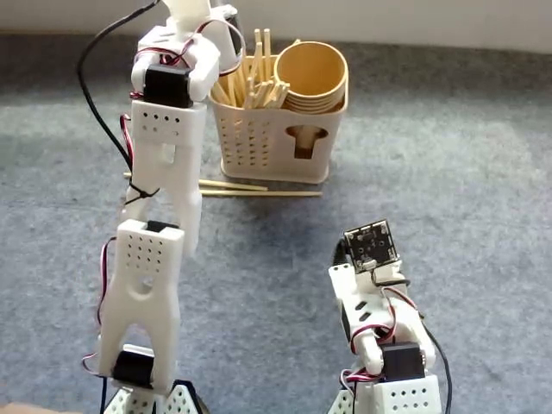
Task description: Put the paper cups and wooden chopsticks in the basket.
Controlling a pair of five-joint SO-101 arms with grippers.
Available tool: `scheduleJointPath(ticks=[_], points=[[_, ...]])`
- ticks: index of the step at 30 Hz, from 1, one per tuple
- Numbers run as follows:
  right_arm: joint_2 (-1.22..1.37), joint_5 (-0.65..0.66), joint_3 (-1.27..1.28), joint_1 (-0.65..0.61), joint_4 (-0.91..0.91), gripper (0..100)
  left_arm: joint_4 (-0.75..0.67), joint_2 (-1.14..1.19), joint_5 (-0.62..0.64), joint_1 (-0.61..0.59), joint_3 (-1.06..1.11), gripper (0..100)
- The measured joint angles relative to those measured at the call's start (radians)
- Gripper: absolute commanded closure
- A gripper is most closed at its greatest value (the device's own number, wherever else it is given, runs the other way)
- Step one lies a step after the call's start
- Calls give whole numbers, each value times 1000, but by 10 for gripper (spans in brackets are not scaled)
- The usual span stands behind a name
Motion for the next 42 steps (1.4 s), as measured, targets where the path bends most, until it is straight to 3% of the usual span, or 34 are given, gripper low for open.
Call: scheduleJointPath(ticks=[18, 42], points=[[0, 0, 0, 0, 0, 992, 21, -63, 0, 5, -18, 995], [0, 0, 0, 0, 0, 992, 402, -152, -2, 32, -21, 995]])
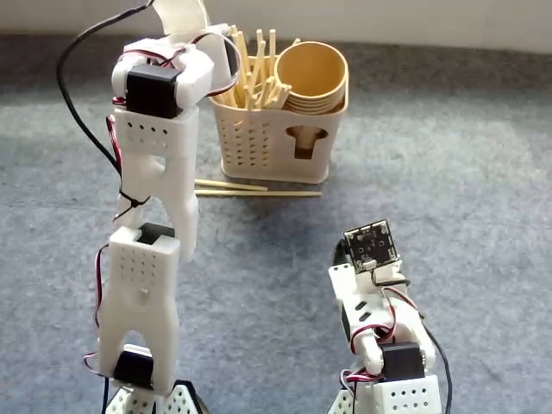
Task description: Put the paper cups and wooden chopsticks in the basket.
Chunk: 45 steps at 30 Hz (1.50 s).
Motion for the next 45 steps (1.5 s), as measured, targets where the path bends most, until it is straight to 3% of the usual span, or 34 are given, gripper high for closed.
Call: scheduleJointPath(ticks=[5, 11, 13, 22, 31, 39, 45], points=[[0, 0, 0, 0, 0, 992, 20, 34, 0, 0, -32, 976], [0, 0, 0, 0, 0, 992, 63, 35, 5, 0, -34, 727], [0, 0, 0, 0, 0, 992, 92, 48, 8, -3, -21, 700], [0, 0, 0, 0, 0, 992, 103, -12, 34, -20, -18, 776], [0, 0, 0, 0, 0, 992, 103, -167, 34, -25, -18, 787], [0, 0, 0, 0, 0, 992, 112, -222, 34, -157, -20, 977], [0, 0, 0, 0, 0, 992, 112, -226, -28, -235, -20, 983]])
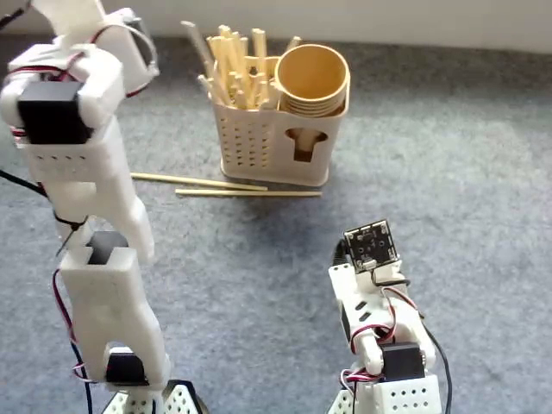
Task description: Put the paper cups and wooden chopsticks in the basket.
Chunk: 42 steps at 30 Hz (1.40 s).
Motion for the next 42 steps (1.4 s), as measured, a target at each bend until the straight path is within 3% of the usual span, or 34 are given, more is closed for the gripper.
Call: scheduleJointPath(ticks=[6, 11, 21, 25, 30, 37, 42], points=[[0, 0, 0, -14, 0, 992, 0, 0, -52, 17, 0, 975], [0, 0, 0, -38, 0, 992, 0, 0, -61, 66, 0, 902], [0, 0, 0, -41, 0, 992, 0, -61, -63, 72, 0, 900], [0, 0, 0, -41, 0, 992, 3, -127, -172, 46, 15, 902], [0, 0, 0, -41, 0, 992, 9, -230, -339, 44, 259, 899], [0, 0, 0, -41, 0, 992, 9, -450, -486, 43, 802, 899], [0, 0, 0, -41, 0, 992, 9, -557, -542, 41, 1053, 898]])
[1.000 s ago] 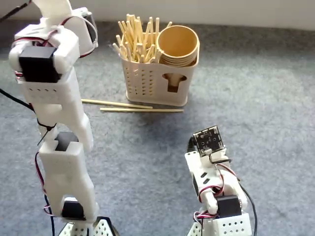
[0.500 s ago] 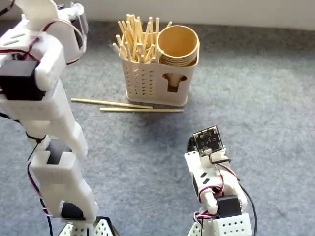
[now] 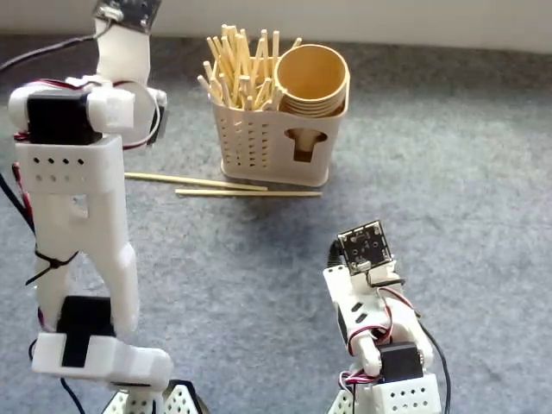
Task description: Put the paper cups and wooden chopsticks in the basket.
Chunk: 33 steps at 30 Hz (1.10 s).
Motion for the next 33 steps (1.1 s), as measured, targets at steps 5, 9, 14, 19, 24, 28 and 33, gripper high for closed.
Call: scheduleJointPath(ticks=[5, 9, 14, 19, 24, 28, 33], points=[[0, 0, 0, 0, 0, 992, 0, -25, 20, 0, 149, 898], [0, 0, 0, 0, 0, 992, -28, -25, 144, 0, 258, 898], [0, 0, 0, 0, 0, 992, -141, -25, 434, 0, 425, 902], [0, 0, 0, 0, 0, 992, -290, -25, 712, 0, 628, 899], [0, 0, 0, 0, 0, 992, -404, -25, 879, 2, 770, 898], [0, 0, 0, 0, 0, 992, -440, -25, 1043, 2, 825, 886], [0, 0, 0, 0, 0, 992, -480, -25, 1135, 0, 839, 756]])
